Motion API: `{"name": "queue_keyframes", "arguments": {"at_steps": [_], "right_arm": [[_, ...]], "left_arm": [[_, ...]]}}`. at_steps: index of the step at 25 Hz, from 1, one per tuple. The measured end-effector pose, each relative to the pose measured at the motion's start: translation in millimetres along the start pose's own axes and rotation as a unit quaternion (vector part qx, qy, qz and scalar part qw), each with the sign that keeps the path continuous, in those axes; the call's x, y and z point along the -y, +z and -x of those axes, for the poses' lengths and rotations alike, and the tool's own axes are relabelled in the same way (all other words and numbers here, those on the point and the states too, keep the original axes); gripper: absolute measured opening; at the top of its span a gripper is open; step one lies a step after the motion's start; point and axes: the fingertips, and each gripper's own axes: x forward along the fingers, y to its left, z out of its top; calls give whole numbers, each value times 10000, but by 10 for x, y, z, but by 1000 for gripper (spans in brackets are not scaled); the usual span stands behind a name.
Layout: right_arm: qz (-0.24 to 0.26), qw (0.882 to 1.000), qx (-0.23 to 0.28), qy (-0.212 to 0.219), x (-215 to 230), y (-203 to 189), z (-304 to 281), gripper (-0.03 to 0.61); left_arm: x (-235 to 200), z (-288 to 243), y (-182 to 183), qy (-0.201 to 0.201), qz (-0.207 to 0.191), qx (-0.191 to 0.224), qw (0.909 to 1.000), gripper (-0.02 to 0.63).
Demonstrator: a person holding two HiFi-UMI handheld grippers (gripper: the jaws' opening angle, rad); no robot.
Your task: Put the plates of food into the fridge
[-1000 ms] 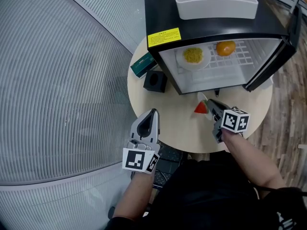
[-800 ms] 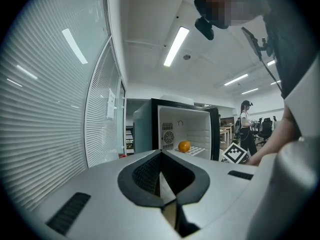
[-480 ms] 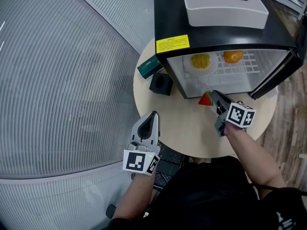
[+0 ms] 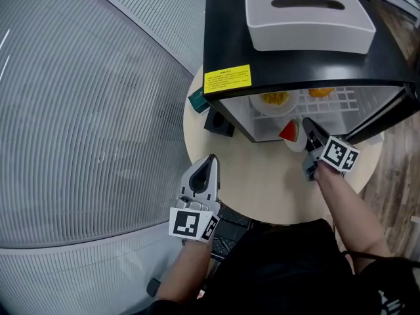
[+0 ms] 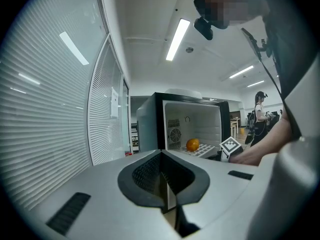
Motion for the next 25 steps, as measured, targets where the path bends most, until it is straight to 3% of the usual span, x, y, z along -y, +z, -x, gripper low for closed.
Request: {"name": "queue_keyframes", "arguments": {"at_steps": [25], "right_arm": [[-376,9977,60,-553,965,370,-282,15]], "left_arm": [[357,-538,-65,-98,17,-356,9993,6]]}}
